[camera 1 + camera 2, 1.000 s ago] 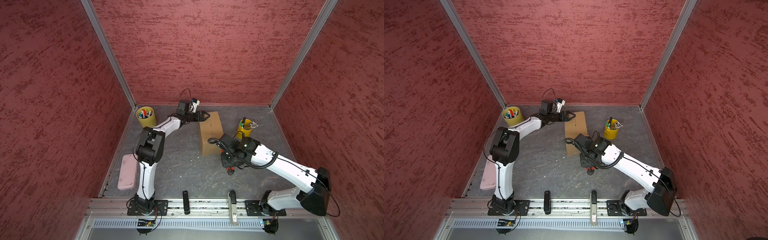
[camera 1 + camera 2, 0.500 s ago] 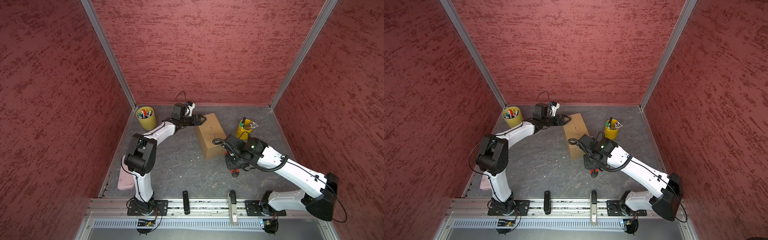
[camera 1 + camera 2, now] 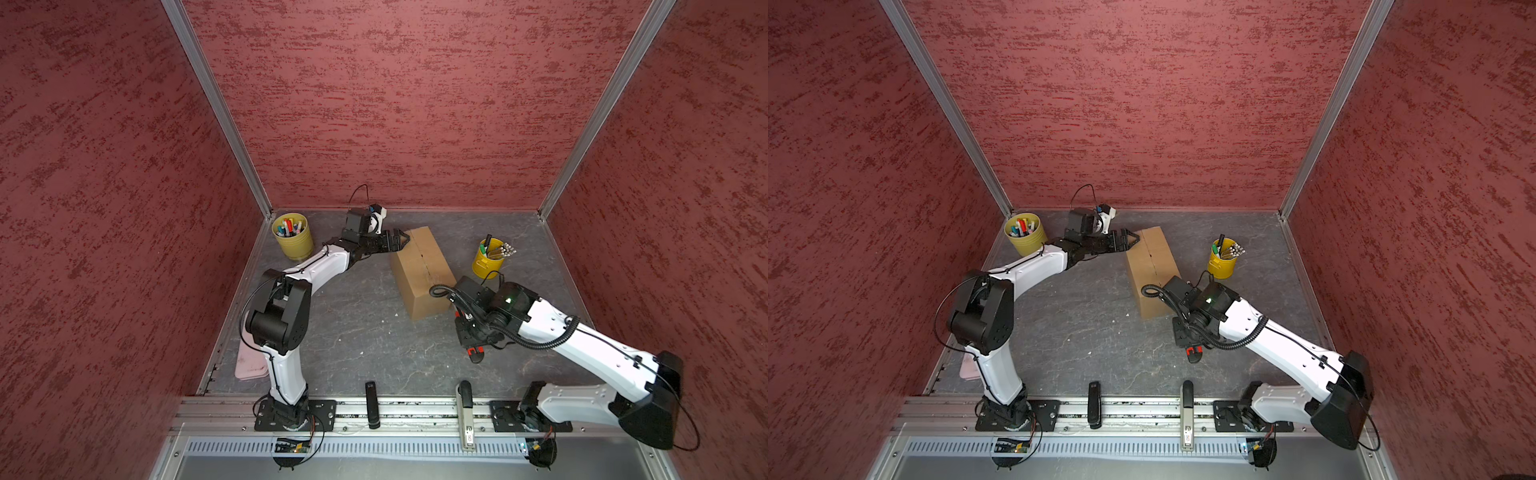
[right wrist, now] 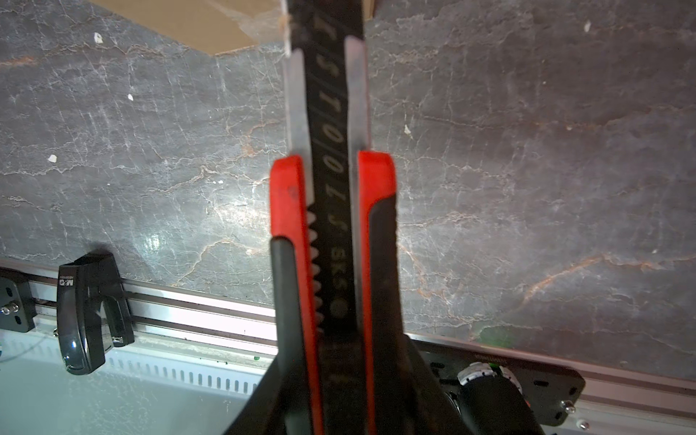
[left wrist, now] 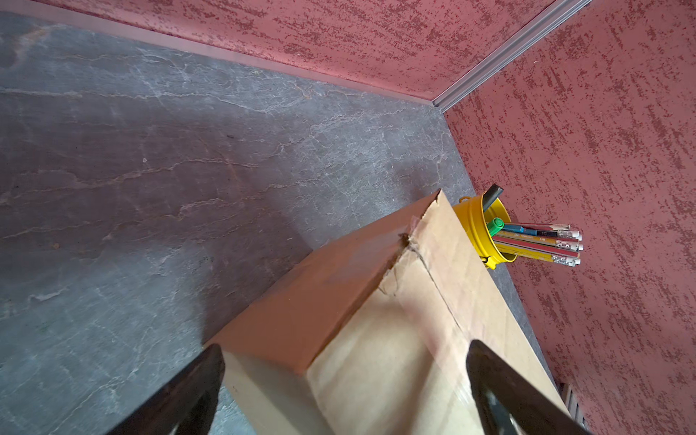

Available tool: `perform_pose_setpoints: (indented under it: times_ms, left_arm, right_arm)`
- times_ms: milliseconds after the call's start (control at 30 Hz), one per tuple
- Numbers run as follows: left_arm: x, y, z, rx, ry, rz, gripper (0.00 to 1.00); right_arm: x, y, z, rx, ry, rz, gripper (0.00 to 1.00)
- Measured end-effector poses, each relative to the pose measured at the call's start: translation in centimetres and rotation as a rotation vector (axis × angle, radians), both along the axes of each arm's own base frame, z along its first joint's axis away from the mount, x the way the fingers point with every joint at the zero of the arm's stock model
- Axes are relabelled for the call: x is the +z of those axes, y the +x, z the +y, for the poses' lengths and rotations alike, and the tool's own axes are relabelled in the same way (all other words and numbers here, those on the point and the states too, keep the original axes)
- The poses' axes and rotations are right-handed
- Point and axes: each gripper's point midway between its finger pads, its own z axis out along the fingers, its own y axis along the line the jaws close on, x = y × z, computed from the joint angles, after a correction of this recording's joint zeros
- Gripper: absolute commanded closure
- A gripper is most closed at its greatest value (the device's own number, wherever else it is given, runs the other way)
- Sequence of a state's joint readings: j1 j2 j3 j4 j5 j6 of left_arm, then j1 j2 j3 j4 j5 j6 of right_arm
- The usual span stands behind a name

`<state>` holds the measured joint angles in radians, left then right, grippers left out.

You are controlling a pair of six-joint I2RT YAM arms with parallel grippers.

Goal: Unpack the express box

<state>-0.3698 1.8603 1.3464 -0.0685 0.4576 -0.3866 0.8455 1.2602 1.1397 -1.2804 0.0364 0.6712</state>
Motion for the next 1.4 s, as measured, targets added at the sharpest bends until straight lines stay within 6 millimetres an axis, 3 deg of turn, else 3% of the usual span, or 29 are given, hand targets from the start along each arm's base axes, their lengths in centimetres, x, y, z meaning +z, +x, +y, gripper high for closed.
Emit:
perform_pose_setpoints:
  times_ms: [267, 533, 1400]
  left_arm:
    - [0.0, -0.1, -0.3, -0.006, -0.001, -0.001, 0.00]
    - [-0.5, -0.4, -0.2, -0.007, 0.002, 0.006, 0.00]
    - [-0.5, -0.7, -0.9, -0.020, 0.000, 0.002, 0.00]
  right_arm:
    - [-0.9, 1.4, 0.1, -0.008, -0.024, 0.029, 1.00]
    - [-0.1, 2.4, 0.9, 0.008, -0.008, 0.011, 1.00]
    - [0.9, 2.8, 1.2, 0.017, -0.003, 0.004, 1.00]
